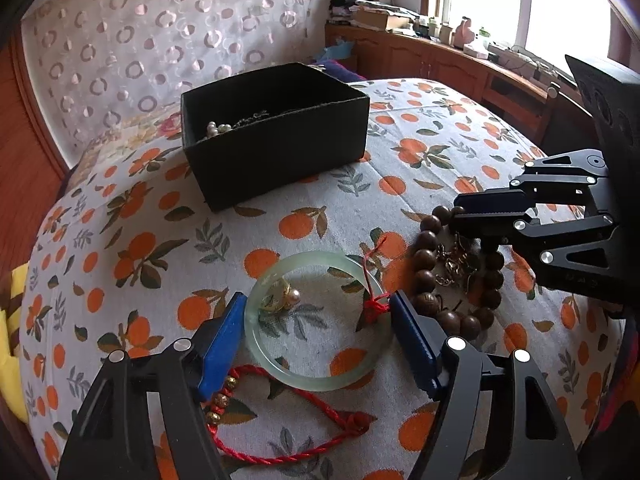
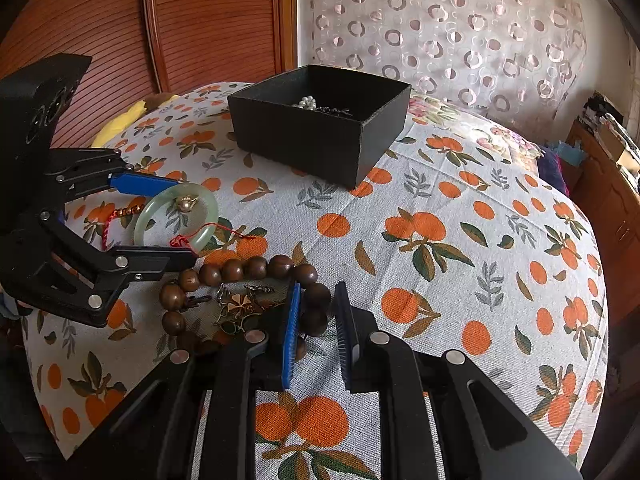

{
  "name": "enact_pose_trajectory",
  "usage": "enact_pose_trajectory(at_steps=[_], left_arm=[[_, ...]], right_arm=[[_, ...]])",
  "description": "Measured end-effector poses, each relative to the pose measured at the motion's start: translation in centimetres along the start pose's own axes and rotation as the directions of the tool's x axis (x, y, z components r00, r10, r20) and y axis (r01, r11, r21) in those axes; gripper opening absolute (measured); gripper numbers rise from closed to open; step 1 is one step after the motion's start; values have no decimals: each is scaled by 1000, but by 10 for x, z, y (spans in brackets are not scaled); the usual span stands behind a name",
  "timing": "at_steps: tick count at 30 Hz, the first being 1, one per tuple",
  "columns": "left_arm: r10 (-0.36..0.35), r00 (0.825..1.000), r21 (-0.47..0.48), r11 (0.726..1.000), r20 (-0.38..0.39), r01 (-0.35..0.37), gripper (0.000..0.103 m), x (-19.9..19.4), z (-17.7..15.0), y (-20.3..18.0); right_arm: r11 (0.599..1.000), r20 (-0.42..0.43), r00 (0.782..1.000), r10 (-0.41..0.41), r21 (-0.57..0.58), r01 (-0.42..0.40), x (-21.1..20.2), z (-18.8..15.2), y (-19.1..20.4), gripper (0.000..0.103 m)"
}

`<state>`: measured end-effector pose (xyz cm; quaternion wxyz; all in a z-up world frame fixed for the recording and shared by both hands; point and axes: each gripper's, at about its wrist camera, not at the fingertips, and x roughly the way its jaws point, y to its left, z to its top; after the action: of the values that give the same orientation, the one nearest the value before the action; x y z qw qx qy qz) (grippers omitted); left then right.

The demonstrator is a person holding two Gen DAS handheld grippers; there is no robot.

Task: Organize jewelry
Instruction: 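Grasp the brown wooden bead bracelet with the right gripper while the left gripper grasps the jade bangle, then carry the bead bracelet and jade bangle into the black box and open both grippers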

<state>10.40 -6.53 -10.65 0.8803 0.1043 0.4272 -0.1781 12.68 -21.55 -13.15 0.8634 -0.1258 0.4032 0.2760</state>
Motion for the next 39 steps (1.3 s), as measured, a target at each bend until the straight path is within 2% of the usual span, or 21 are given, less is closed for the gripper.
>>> enact_pose_trajectory(at_steps=[4, 19, 29, 39], left_arm=[[23, 999, -17, 1000, 24, -23, 69, -7, -3, 2], [35, 989, -65, 998, 141, -26, 69, -49, 6, 0], [61, 978, -108, 993, 197, -40, 69, -66, 11, 9], [75, 972, -142, 989, 221, -44, 69, -74, 15, 23]], right_arm=[[1000, 0, 1000, 0, 0, 0, 0, 0, 0, 18], [1000, 7, 1000, 0, -1, 0, -2, 0, 4, 15], [1000, 147, 989, 2, -28, 2, -51, 27, 15, 15], [999, 222, 975, 0, -52, 12, -78, 61, 20, 15]])
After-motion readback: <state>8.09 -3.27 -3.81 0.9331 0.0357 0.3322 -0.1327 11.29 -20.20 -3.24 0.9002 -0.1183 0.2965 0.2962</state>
